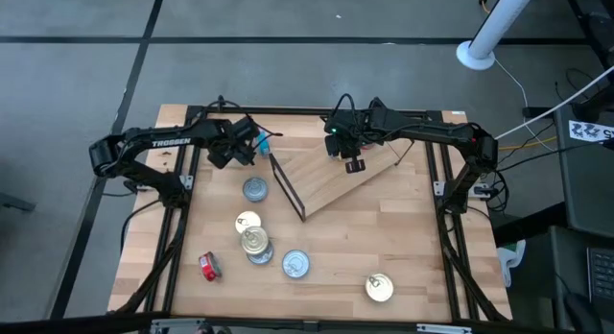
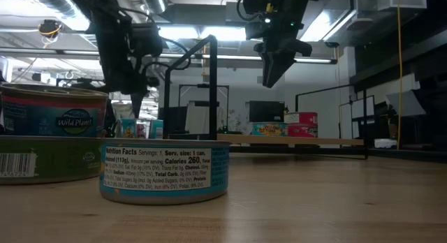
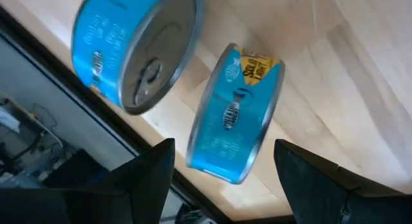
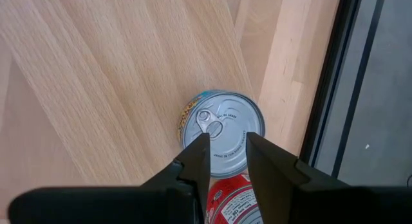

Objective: Stack canned seafood by type on shelf
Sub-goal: Stack the light blue tuna can on top of the light blue tuna can on the shelf

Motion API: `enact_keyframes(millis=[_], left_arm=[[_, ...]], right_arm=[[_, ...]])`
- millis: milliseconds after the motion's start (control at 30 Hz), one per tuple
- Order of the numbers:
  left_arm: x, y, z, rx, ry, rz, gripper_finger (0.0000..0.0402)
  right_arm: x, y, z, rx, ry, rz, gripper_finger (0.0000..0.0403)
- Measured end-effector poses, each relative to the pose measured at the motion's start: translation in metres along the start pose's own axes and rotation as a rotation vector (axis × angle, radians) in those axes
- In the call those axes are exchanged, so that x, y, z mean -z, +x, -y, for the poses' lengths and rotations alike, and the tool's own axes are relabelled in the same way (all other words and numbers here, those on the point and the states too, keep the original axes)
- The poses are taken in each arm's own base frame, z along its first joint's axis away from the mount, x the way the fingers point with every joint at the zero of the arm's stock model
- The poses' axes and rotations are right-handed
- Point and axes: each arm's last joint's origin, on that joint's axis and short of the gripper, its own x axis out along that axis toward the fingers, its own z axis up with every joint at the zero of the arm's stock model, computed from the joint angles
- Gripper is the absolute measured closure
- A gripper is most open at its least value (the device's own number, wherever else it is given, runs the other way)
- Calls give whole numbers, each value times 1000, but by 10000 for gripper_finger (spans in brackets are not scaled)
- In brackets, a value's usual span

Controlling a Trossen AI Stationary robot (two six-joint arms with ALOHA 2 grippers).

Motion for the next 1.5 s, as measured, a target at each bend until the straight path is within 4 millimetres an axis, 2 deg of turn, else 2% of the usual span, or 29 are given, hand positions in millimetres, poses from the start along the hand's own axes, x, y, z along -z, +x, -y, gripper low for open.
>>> enact_keyframes(millis=[333,800,1067,1200,1500], left_arm=[[-2,0,-5,-50,-21,19,139],[4,16,10,40,-124,81,139],[3,20,17,73,-120,90,140],[3,20,17,74,-141,89,164],[0,19,18,78,-258,88,267]], right_arm=[[0,0,0,0,0,0,301],[0,0,0,0,0,0,301],[0,0,0,0,-1,0,301],[0,0,0,-1,-1,-2,301],[5,0,-3,-33,-14,-50,301]])
